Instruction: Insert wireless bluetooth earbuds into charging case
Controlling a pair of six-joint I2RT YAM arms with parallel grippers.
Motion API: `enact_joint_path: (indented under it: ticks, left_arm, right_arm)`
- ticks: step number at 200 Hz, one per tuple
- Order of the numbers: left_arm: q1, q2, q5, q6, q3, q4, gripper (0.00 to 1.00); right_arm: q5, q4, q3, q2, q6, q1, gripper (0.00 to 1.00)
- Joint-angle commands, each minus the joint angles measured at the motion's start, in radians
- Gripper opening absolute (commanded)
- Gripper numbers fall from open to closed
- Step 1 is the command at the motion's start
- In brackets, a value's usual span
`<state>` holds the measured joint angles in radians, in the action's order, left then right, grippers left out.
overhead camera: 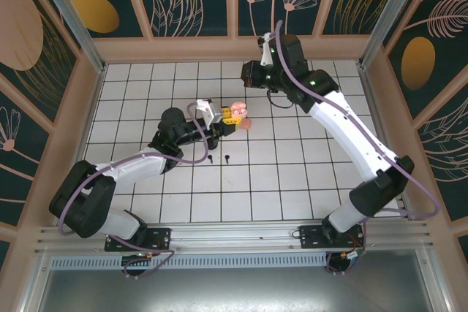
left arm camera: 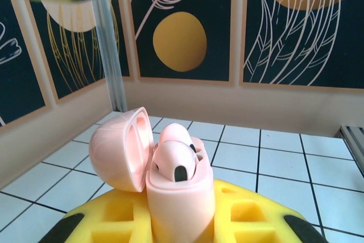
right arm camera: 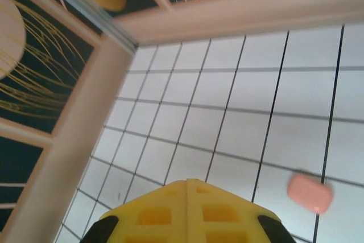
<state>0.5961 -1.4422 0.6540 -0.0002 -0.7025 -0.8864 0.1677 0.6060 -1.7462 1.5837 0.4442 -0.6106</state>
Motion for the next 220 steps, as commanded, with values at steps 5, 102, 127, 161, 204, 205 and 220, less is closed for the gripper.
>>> enact_joint_path:
  ticks: [5,102,127,161,204,205,220]
  left_arm:
    - [0.006,-0.010,0.029,0.021,-0.044,0.025,0.00]
    - [0.008,-0.021,-0.013,0.043,-0.076,0.035,0.00]
    - [0.008,-0.033,-0.027,0.029,-0.091,0.039,0.00]
    - [0.008,-0.059,-0.036,-0.050,-0.096,0.015,0.00]
    - [0.006,-0.118,-0.149,-0.171,-0.166,0.200,0.00]
    - [0.006,-0.120,-0.155,-0.173,-0.167,0.203,0.00]
    - [0.000,-0.160,-0.216,-0.213,-0.180,0.250,0.00]
  right_arm:
    - [0.122,0.112,-0.055,0.041,-0.024,0.013,0.00]
    - [0.306,0.148,0.175,-0.053,-0.047,-0.025,0.00]
    - [0.314,0.108,0.302,-0.186,0.007,-0.043,0.00]
    - [0.145,0.048,0.372,-0.333,0.113,0.014,0.00]
    - [-0.052,-0.081,0.558,-0.420,0.204,0.089,0.17]
    - [-0.056,-0.084,0.563,-0.420,0.205,0.089,0.17]
    - [-0.109,-0.110,0.645,-0.427,0.217,0.089,0.22]
